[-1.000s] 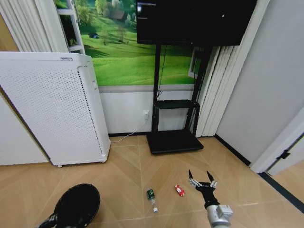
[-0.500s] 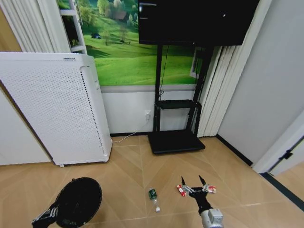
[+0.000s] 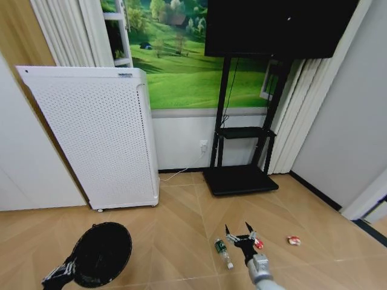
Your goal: Pick up the trash bin and place the garbage on the floor into it.
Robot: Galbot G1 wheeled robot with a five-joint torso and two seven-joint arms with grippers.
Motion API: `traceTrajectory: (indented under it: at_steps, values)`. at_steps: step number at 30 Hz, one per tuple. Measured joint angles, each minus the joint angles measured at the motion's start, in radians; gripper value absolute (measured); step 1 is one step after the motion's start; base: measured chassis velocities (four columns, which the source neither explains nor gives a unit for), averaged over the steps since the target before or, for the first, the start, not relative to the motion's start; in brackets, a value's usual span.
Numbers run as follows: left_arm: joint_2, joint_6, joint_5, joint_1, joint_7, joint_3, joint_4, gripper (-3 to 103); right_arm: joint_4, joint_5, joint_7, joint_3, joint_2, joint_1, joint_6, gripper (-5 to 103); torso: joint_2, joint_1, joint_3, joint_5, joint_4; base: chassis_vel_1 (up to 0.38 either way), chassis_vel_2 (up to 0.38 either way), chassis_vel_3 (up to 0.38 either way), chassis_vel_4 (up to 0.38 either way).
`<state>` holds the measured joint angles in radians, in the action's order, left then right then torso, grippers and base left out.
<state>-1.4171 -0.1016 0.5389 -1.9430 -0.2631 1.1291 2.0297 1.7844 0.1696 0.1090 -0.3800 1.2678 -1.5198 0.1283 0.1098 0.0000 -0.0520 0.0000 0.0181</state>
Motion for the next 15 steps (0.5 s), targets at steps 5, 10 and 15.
traceTrajectory:
  at_steps: [5, 10, 15]
  values:
    - [-0.010, 0.000, 0.003, -0.012, 0.002, 0.000, 0.025, 7, -0.165, 0.067, 0.001, 0.076, -0.016, 0.082, 0.080, 100, 0.000, 0.000, 0.000, 0.0004, 0.0008, -0.072, -0.053, 0.066, 0.037]
    - [-0.015, 0.000, 0.007, -0.019, 0.007, 0.002, 0.047, 7, -0.326, 0.024, -0.036, 0.095, -0.012, 0.123, 0.074, 100, 0.000, 0.000, 0.000, 0.0001, 0.0009, -0.009, -0.013, 0.006, 0.007]
    - [-0.022, 0.000, 0.008, -0.022, 0.010, -0.001, 0.069, 7, -0.457, -0.010, -0.054, 0.091, 0.008, 0.176, 0.062, 100, 0.000, 0.000, 0.000, 0.0000, 0.0005, 0.000, 0.000, 0.000, 0.000]
